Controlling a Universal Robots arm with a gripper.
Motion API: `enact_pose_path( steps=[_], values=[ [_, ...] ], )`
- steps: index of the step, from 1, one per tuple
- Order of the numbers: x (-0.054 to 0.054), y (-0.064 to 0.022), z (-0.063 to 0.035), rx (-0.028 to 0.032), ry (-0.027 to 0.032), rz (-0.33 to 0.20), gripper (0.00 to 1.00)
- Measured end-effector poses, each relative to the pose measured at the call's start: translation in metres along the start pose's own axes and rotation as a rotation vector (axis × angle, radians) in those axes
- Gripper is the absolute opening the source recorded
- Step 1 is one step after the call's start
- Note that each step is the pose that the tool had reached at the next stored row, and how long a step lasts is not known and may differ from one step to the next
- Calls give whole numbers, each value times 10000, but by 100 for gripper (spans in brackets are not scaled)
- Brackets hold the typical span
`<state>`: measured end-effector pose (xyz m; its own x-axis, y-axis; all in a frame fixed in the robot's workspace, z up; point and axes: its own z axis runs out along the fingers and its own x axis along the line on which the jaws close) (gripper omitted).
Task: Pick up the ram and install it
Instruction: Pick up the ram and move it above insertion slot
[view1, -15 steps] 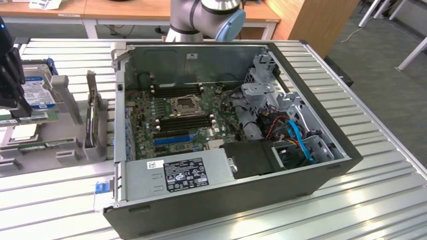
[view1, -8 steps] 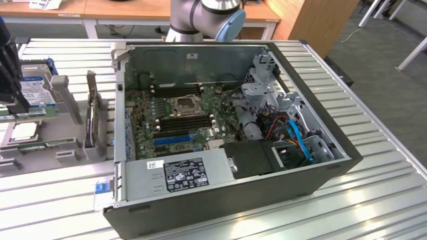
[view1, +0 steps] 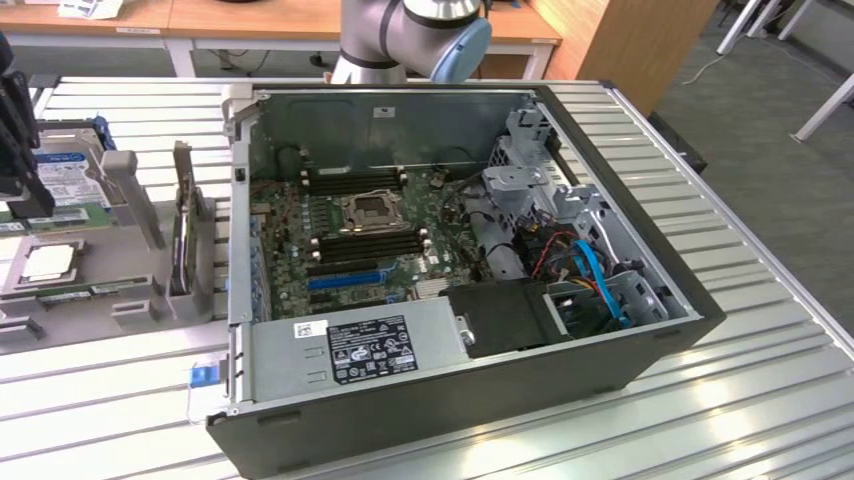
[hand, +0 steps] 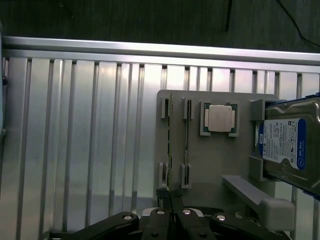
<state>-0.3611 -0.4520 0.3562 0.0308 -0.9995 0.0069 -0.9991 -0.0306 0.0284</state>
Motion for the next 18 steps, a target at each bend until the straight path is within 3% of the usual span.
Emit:
enact_pose_path(
  steps=[18],
  values=[
    [2, -6, -208, 1, 0, 0, 12]
  ],
)
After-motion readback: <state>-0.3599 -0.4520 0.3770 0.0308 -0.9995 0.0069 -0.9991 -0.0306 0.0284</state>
